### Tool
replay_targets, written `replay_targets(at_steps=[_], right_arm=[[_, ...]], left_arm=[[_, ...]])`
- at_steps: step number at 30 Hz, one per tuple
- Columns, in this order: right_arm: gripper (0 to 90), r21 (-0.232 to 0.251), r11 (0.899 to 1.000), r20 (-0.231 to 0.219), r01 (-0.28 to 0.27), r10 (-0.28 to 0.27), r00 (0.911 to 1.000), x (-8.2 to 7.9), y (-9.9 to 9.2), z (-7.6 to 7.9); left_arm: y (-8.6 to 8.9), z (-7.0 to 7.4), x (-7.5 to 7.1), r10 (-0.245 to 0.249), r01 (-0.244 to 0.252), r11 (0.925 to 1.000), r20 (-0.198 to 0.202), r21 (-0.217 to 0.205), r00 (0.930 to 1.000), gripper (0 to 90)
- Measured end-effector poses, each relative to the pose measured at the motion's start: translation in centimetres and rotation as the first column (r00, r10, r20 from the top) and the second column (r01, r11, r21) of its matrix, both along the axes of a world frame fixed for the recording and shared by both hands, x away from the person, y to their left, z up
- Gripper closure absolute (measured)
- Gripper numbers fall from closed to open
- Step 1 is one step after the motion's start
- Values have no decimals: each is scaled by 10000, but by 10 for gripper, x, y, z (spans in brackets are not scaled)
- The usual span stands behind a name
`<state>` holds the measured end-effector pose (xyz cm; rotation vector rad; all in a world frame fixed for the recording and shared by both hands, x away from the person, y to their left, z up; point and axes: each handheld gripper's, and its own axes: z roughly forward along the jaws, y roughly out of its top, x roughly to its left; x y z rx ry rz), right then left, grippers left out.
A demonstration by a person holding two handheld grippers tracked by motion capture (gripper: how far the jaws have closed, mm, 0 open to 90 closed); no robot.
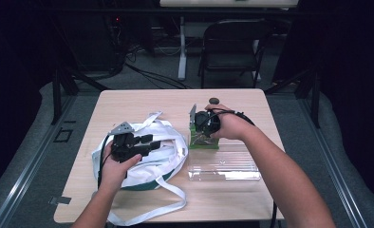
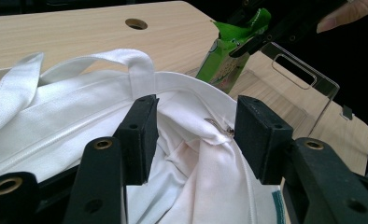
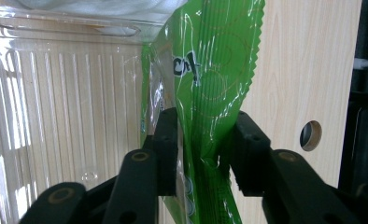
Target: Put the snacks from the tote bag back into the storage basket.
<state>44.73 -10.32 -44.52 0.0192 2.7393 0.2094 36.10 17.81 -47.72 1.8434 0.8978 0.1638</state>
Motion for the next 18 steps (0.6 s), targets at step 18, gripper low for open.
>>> replay_targets(at_steps=[18], right_arm=[[433, 511, 9968, 121, 618, -625, 9980, 4, -5, 3]], left_arm=[[1, -1, 0, 99, -99, 9999, -78, -24, 9999, 490]])
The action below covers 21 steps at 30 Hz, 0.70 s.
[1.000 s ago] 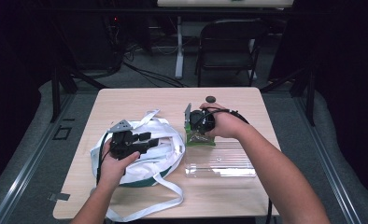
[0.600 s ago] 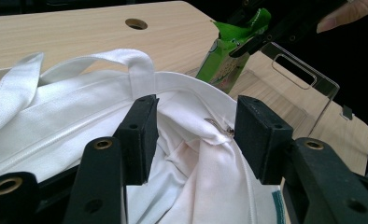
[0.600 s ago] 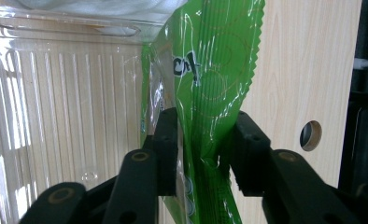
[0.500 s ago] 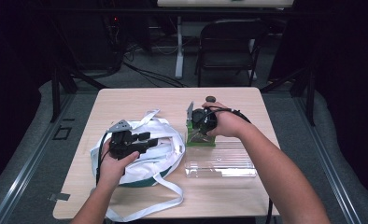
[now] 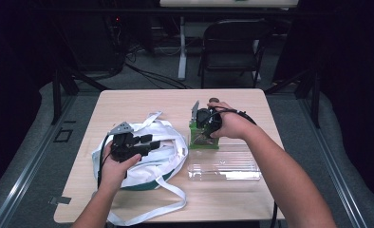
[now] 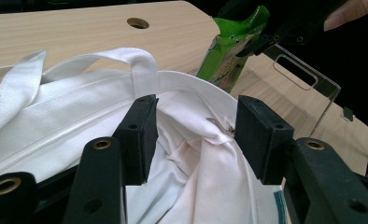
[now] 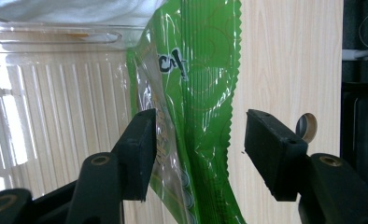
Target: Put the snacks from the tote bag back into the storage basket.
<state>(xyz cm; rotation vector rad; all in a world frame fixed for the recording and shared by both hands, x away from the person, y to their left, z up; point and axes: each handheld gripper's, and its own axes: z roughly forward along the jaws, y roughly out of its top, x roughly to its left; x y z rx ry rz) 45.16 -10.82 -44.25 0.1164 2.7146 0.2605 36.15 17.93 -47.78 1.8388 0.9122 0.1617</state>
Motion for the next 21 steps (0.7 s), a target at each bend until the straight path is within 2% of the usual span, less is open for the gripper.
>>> replay_targets(at_steps=[4, 21], right_arm=[[424, 43, 10000, -99, 45, -44, 9999, -1, 0, 1], [396, 254, 9997, 106, 72, -74, 9999, -2, -2, 5]], left_arm=[[0, 0, 0, 3, -3, 10000, -30, -9, 10000, 489], [1, 0, 0, 67, -67, 10000, 54, -29, 10000, 486]])
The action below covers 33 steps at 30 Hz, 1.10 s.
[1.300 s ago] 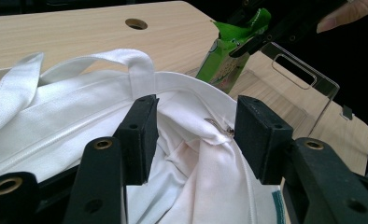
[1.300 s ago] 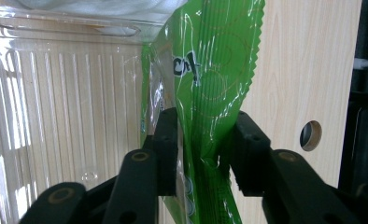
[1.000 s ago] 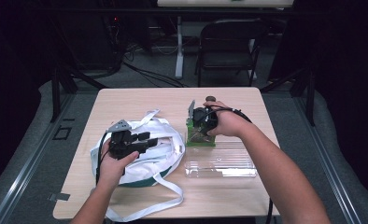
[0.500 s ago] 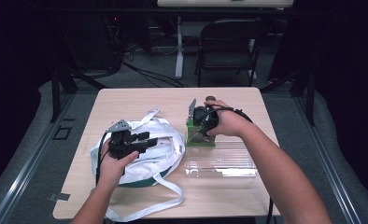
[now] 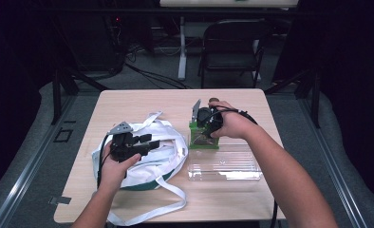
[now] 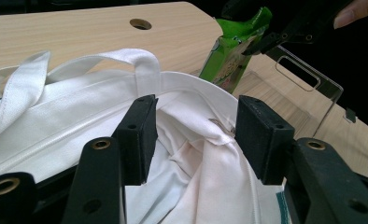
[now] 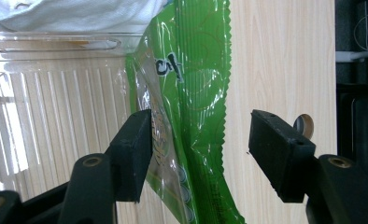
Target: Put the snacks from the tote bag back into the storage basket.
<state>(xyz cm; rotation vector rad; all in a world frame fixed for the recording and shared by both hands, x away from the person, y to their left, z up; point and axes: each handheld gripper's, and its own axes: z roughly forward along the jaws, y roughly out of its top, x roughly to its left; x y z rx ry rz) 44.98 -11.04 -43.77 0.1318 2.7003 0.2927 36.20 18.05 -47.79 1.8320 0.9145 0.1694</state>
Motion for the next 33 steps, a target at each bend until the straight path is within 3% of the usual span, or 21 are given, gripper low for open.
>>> replay_targets(at_steps=[14, 28, 33], right_arm=[[388, 237, 9997, 44, 40, -41, 10000, -3, 0, 6], [370, 1534, 9878, 391, 256, -320, 9987, -13, -10, 30], [370, 1961, 9785, 529, 644, -761, 9957, -17, -11, 36]], left_arm=[[0, 0, 1, 86, -86, 10000, -64, -33, 9999, 481], [1, 0, 2, 124, -124, 9999, -38, -20, 9999, 477], [3, 0, 2, 154, -154, 9999, -40, -7, 9999, 477]])
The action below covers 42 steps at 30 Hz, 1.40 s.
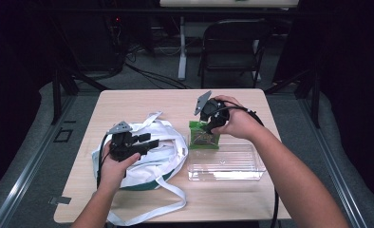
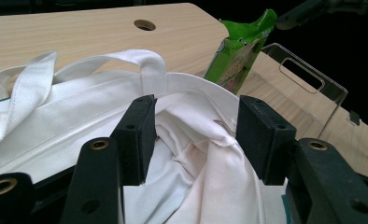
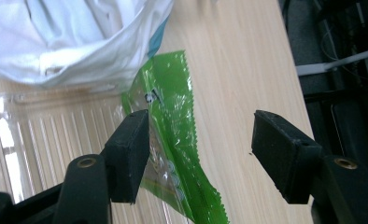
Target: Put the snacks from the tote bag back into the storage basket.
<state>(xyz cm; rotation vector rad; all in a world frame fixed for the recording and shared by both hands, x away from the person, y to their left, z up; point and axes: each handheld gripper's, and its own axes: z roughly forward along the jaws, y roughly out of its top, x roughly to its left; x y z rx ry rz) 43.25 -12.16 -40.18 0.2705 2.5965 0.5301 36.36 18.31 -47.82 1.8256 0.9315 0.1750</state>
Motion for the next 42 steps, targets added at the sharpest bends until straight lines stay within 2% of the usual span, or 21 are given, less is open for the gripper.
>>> replay_targets(at_steps=[2, 4, 7, 11, 14, 16, 18, 21, 23, 25, 27, 31, 33, 36, 37, 38, 39, 40, 41, 42], right_arm=[[376, 459, 9983, -115, 355, -350, 9993, -2, -2, 2], [377, 512, 9977, -76, 434, -431, 9990, -3, -3, 4], [390, 856, 9918, 16, 948, -952, 9955, -7, -9, 9], [413, 1697, 9746, -81, 1463, -1471, 9891, -15, -17, 14], [416, 2047, 9624, -111, 1786, -1802, 9836, -21, -24, 17], [423, 2692, 9414, -335, 2033, -2019, 9788, -26, -30, 18], [427, 3121, 9217, -474, 2302, -2269, 9728, -31, -35, 18], [445, 3440, 9054, -441, 2489, -2492, 9674, -39, -42, 16], [463, 3708, 8903, -551, 2641, -2628, 9633, -43, -45, 14], [468, 3799, 8822, -680, 2784, -2735, 9595, -48, -49, 11], [475, 3977, 8699, -741, 2919, -2866, 9552, -54, -52, 9], [483, 4416, 8373, -1133, 3224, -3044, 9458, -63, -57, 3], [490, 4510, 8273, -1155, 3348, -3178, 9411, -68, -61, 1], [505, 4576, 8214, -952, 3403, -3353, 9373, -78, -64, -6], [515, 4680, 8138, -936, 3446, -3422, 9350, -81, -66, -8], [515, 4680, 8138, -936, 3446, -3422, 9350, -81, -66, -8], [518, 4834, 8017, -991, 3516, -3490, 9319, -84, -67, -11], [523, 5263, 7671, -1324, 3668, -3521, 9265, -91, -71, -19], [523, 5335, 7605, -1417, 3702, -3512, 9255, -92, -71, -22], [523, 5341, 7585, -1415, 3734, -3552, 9240, -94, -72, -24]], left_arm=[[1, 0, 0, 7, -7, 10000, -15, 0, 10000, 477], [1, 0, 0, 3, -3, 10000, -22, 11, 10000, 477], [1, 0, 0, 8, -8, 10000, 6, 6, 10000, 477], [1, 0, -1, 0, 0, 10000, 4, 38, 10000, 477], [1, 0, -1, 18, -18, 10000, -11, 32, 10000, 477], [1, 0, -1, 8, -8, 10000, 16, 27, 10000, 476], [1, 0, -1, 29, -29, 10000, 22, 35, 10000, 476], [1, 0, -1, 20, -20, 10000, -1, 50, 10000, 476], [1, 0, -1, 28, -28, 10000, -7, 49, 10000, 476], [1, 0, -1, 33, -33, 10000, -17, 43, 10000, 476], [1, 0, -1, 42, -42, 10000, -15, 50, 10000, 475], [0, -2, 0, 70, -70, 10000, -30, 40, 10000, 476], [0, -2, 0, 70, -70, 9999, -54, 75, 10000, 476], [0, -3, 0, 55, -55, 10000, -43, 70, 10000, 476], [0, -3, 0, 66, -66, 9999, -58, 112, 10000, 476], [0, -3, 0, 66, -66, 9999, -58, 112, 10000, 476], [0, -3, 1, 78, -77, 9999, -80, 125, 9999, 476], [0, -4, 1, 67, -67, 9999, -76, 113, 9999, 476], [0, -4, 1, 51, -49, 9998, -80, 175, 10000, 476], [-1, -4, 0, 64, -62, 9998, -87, 179, 9999, 476]])
